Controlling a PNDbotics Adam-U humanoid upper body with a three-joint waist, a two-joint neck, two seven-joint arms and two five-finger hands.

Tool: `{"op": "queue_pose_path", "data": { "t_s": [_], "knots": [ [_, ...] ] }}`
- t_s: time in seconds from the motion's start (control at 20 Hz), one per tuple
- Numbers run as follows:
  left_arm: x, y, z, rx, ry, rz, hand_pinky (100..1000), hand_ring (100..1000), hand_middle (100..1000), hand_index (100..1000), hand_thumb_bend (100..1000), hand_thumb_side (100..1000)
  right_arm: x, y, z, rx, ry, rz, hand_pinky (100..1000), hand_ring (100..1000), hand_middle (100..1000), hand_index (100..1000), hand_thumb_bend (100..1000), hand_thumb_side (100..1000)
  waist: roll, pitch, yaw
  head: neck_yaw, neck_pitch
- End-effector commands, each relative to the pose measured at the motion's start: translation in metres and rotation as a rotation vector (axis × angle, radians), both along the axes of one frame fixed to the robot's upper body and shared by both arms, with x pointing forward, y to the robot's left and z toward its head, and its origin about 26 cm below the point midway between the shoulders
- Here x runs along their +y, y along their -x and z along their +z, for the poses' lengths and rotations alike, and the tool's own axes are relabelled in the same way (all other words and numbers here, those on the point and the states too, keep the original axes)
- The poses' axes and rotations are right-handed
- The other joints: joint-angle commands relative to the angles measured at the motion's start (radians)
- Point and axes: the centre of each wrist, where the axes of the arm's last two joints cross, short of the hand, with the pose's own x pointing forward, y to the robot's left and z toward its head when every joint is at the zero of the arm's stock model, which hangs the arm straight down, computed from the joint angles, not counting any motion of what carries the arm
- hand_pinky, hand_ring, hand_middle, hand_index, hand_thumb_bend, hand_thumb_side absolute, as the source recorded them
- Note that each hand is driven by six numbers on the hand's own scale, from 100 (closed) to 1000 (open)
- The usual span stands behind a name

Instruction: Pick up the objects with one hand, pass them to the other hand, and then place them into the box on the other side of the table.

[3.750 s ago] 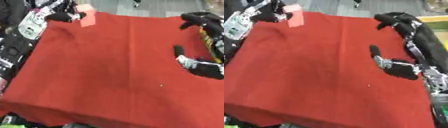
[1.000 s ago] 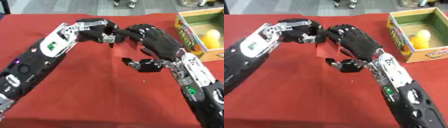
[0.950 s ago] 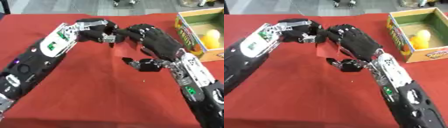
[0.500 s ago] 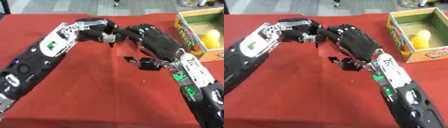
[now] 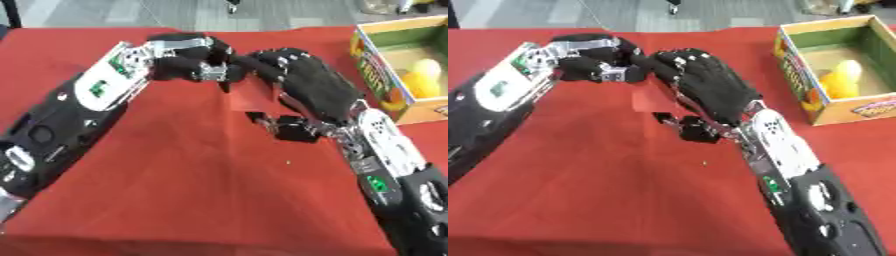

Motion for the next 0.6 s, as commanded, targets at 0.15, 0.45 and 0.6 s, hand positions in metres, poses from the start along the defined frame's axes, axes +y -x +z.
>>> {"op": "queue_pose_path", "data": {
  "t_s": [0.15,0.45,0.6],
  "knots": [
    [0.037,0.003,0.024,-0.108,0.009,-0.091,740,621,584,750,727,773,-0.022,-0.011,0.009,-0.033,-0.013,-0.102,690,591,178,922,207,100,0.003,-0.034,0.001,0.001,-0.002],
    [0.084,0.005,0.024,-0.136,0.094,-0.029,743,624,587,762,780,854,-0.040,-0.022,0.030,-0.103,-0.024,-0.189,696,577,184,924,255,100,0.003,-0.042,0.007,-0.004,-0.002],
    [0.101,0.011,0.026,-0.162,0.142,0.022,743,624,587,763,765,841,-0.060,-0.032,0.041,-0.132,-0.016,-0.267,697,576,187,924,269,100,0.000,-0.043,0.011,-0.007,-0.002]
  ]
}}
